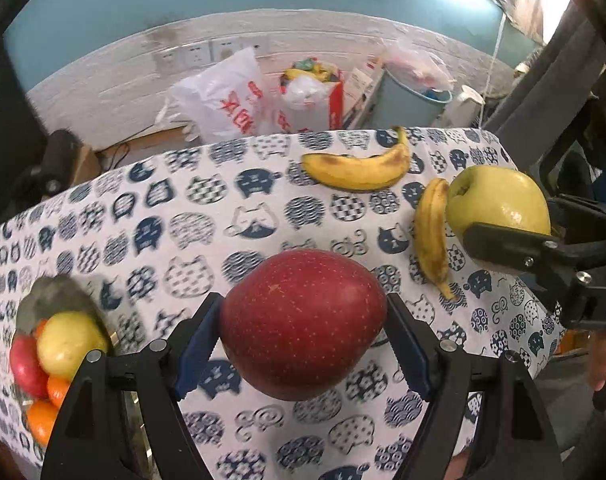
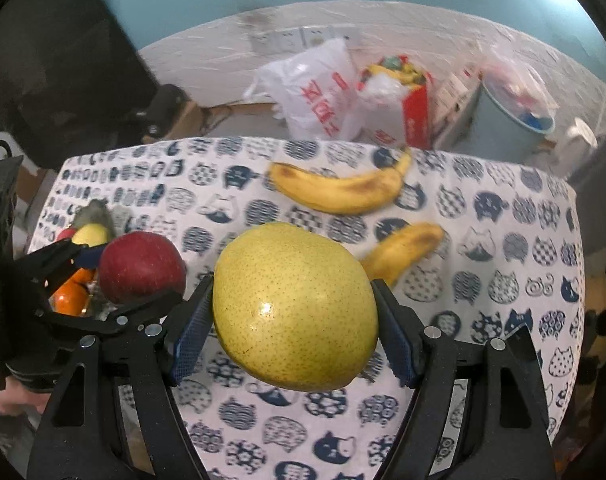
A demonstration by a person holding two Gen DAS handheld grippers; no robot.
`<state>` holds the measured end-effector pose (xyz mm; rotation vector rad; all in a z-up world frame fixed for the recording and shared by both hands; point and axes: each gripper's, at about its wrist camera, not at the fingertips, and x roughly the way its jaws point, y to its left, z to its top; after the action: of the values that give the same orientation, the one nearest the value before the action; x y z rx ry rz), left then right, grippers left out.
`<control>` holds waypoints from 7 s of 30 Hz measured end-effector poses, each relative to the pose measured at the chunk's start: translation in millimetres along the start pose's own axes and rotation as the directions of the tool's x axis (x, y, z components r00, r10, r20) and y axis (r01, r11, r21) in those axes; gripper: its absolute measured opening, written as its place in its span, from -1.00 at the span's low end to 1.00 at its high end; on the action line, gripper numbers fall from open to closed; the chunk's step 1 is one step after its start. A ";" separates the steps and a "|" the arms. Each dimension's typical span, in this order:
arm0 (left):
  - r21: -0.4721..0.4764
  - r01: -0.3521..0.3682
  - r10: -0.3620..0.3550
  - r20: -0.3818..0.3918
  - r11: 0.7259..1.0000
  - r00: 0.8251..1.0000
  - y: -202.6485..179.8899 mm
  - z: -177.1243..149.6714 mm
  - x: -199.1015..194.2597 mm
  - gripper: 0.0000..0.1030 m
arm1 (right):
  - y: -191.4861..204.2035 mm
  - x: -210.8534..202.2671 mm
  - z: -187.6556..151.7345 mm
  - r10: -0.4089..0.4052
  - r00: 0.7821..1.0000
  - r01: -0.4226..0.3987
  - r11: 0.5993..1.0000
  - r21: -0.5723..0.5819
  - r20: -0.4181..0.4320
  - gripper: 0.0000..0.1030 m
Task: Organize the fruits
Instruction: 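Carry apple and pear to the plate while the right tool releases the pear, then lower the red apple onto the plate and open the left tool, then move both tools toward the two bananas, then grasp one banana with the left tool while the right tool grasps the other banana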
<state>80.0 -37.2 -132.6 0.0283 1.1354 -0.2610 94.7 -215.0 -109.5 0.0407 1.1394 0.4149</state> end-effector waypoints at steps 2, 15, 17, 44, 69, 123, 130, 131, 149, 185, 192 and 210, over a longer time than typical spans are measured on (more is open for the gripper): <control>-0.021 -0.004 0.004 0.000 1.000 1.000 9.2 -4.5 -6.6 0.57 | 12.2 -1.4 2.9 0.010 1.000 -0.010 1.000 -0.022 0.005 0.47; -0.136 -0.029 0.036 0.056 0.990 0.998 66.4 -28.1 -52.7 0.57 | 76.4 7.0 15.7 0.066 0.998 -0.065 0.991 -0.118 0.004 0.47; -0.161 -0.029 0.039 0.061 0.986 0.997 77.2 -33.5 -58.9 0.57 | 88.3 9.9 18.3 0.077 0.997 -0.077 0.988 -0.133 -0.001 0.47; -0.415 -0.110 0.155 0.078 0.903 0.985 214.1 -117.5 -100.2 0.57 | 259.3 77.4 19.2 0.189 0.971 -0.229 0.911 -0.342 -0.146 0.47; -0.465 -0.123 0.144 0.009 0.877 0.990 239.6 -133.7 -79.3 0.57 | 271.4 130.3 -4.4 0.162 0.949 -0.253 0.904 -0.345 -0.271 0.31; -0.286 -0.125 0.142 0.039 0.950 0.989 126.7 -51.0 -70.5 0.70 | 136.8 40.5 7.0 0.052 0.996 -0.065 0.978 -0.196 -0.072 0.50; -0.148 -0.131 0.138 0.036 0.980 0.990 72.3 -27.1 -52.2 0.70 | 67.9 29.9 3.4 -0.034 0.998 0.031 0.998 -0.050 -0.055 0.50; -0.127 -0.132 0.138 0.038 0.983 0.990 64.6 -23.1 -49.3 0.70 | 56.2 29.5 2.8 -0.047 0.997 0.046 0.999 -0.026 -0.055 0.50; 0.103 -0.105 0.103 0.021 0.989 0.994 -20.7 32.5 21.5 0.70 | -69.1 61.7 -12.8 -0.144 0.980 0.169 0.968 0.187 -0.140 0.50; 0.251 -0.005 0.010 -0.019 0.968 1.000 -58.4 90.9 88.8 0.70 | -73.3 65.5 -34.8 -0.192 0.951 0.199 0.980 0.005 -0.243 -0.36; 0.397 0.008 0.012 -0.048 0.918 0.999 -82.8 100.0 114.8 0.71 | -83.4 59.8 -57.4 -0.136 0.948 0.164 0.984 0.075 -0.288 -0.33; 0.464 -0.017 0.027 -0.016 0.886 1.000 -97.0 106.3 146.8 0.49 | -106.3 48.8 -55.5 -0.097 0.963 0.135 0.981 0.138 -0.252 0.03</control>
<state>211.4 -175.7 -208.7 0.4709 1.0711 -0.5103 94.4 -306.4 -201.3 0.0581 1.4089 0.2298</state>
